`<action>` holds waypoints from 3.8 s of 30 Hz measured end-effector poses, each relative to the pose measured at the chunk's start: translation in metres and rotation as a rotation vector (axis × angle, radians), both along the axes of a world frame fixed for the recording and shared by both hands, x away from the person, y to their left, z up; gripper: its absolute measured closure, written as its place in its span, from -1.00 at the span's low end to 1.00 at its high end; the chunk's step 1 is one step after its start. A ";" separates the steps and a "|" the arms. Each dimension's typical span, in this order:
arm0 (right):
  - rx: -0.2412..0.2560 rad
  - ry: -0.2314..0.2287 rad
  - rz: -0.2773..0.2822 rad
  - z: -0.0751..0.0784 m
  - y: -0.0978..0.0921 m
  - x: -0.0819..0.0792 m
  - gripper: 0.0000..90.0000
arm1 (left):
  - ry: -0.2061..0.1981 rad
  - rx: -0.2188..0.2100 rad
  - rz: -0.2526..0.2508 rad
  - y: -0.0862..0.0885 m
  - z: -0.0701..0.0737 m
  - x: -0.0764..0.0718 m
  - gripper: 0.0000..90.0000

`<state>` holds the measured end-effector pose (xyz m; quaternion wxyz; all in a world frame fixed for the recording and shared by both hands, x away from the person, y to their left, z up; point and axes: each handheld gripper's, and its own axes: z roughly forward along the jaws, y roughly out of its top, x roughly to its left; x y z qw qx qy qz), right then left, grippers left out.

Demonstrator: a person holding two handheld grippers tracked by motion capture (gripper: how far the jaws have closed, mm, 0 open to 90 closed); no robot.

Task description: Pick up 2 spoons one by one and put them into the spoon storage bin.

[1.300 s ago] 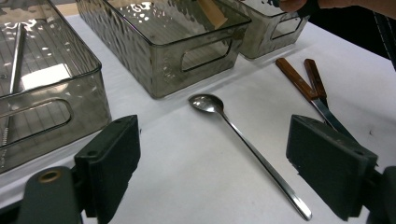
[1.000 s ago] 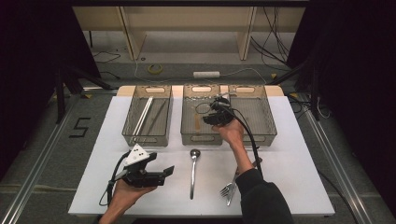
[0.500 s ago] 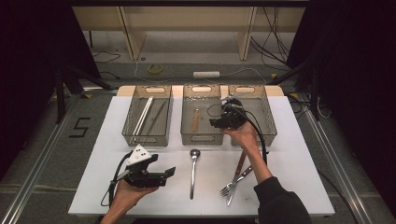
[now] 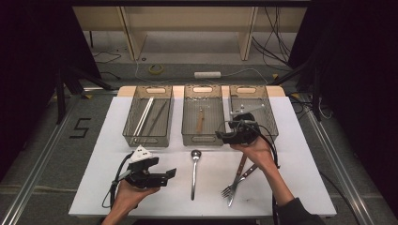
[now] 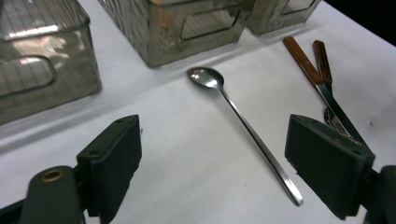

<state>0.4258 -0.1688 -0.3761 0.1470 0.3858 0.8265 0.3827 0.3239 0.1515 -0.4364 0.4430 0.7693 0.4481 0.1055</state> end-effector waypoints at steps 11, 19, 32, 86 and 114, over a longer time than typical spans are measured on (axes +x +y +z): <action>0.014 -0.072 -0.002 -0.024 -0.030 -0.057 -0.24 | 0.062 0.017 0.014 -0.012 -0.003 0.001 -0.59; 0.089 -0.094 -0.033 -0.031 -0.048 -0.080 -0.28 | 0.082 0.036 0.024 -0.018 -0.003 0.001 -0.58; 0.087 -0.086 -0.064 -0.042 -0.064 -0.105 -0.27 | 0.098 0.085 0.012 -0.042 -0.008 -0.003 -0.49; 0.111 -0.082 -0.056 -0.047 -0.075 -0.137 -0.26 | 0.204 0.198 -0.056 -0.103 -0.042 0.027 0.51; 0.105 -0.079 -0.053 -0.049 -0.077 -0.136 -0.26 | 0.205 0.115 -0.062 -0.098 -0.036 0.028 0.98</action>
